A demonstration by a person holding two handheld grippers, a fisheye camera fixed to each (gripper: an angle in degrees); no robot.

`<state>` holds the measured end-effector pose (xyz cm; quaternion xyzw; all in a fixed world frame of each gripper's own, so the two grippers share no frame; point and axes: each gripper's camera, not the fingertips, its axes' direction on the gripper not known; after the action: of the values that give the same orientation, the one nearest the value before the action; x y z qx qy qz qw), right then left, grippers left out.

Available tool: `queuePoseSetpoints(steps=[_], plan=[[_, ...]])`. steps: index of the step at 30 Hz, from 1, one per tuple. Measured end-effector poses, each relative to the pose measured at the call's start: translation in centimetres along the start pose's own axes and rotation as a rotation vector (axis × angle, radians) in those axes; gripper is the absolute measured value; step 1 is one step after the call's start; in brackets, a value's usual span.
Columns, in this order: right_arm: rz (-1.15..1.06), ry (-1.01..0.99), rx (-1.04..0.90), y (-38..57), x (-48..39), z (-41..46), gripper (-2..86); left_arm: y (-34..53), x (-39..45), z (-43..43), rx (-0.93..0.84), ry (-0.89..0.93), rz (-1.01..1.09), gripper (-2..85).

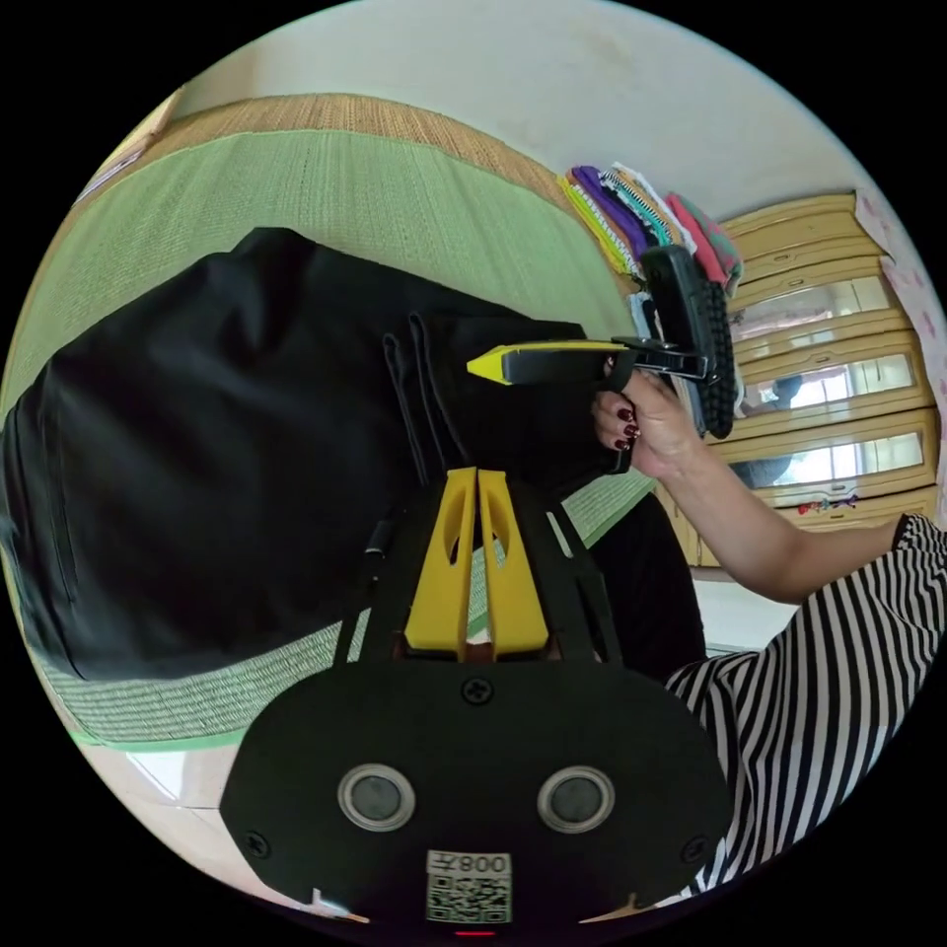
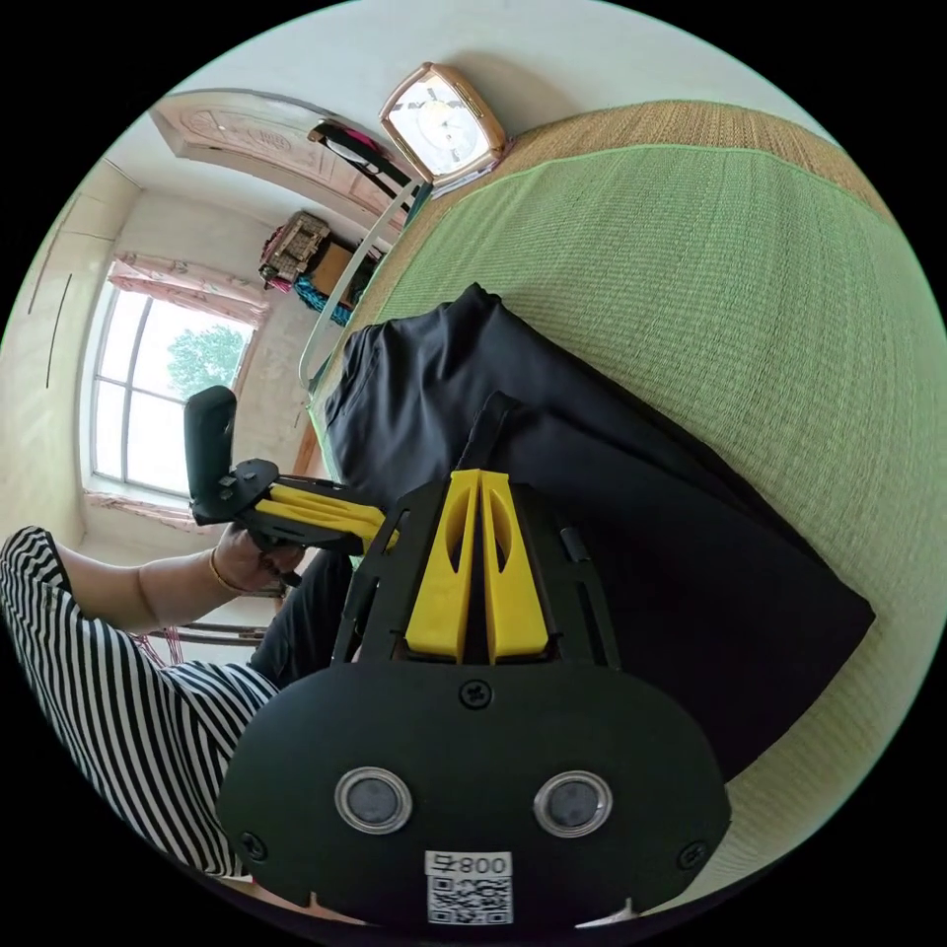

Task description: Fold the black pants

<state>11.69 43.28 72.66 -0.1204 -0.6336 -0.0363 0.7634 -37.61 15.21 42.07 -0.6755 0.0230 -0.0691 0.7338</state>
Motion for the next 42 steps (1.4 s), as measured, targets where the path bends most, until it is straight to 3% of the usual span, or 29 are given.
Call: queuePoseSetpoints(steps=[5, 9, 15, 19, 30, 40, 42], plan=[[-0.005, -0.049, 0.007, 1.4, -0.2, -0.7, 0.1, 0.9, -0.2, 0.5, -0.013, -0.035, -0.007, 0.1], [-0.011, -0.034, -0.095, 2.3, -0.5, 1.6, 0.1, 1.3, -0.9, 2.2, -0.074, -0.136, -0.043, 0.0], [-0.019, 0.008, -0.142, 3.2, -0.8, 2.3, 0.0, 1.5, -0.4, 2.0, 0.019, -0.075, -0.016, 0.0], [-0.033, 0.013, -0.162, 3.5, -1.2, 1.9, 0.1, 0.9, -0.2, 4.3, -0.074, -0.116, 0.001, 0.0], [-0.116, -0.029, -0.191, 8.2, -4.3, -0.6, 0.1, -2.0, -2.5, 6.7, 0.060, -0.086, -0.135, 0.1], [-0.117, -0.020, -0.203, 10.1, -5.6, -2.9, 0.1, -4.5, -1.3, 11.1, 0.033, -0.091, -0.103, 0.0], [-0.121, -0.011, -0.211, 10.4, -6.0, -3.3, 0.1, -4.3, -0.7, 11.4, 0.097, -0.108, -0.104, 0.0]])
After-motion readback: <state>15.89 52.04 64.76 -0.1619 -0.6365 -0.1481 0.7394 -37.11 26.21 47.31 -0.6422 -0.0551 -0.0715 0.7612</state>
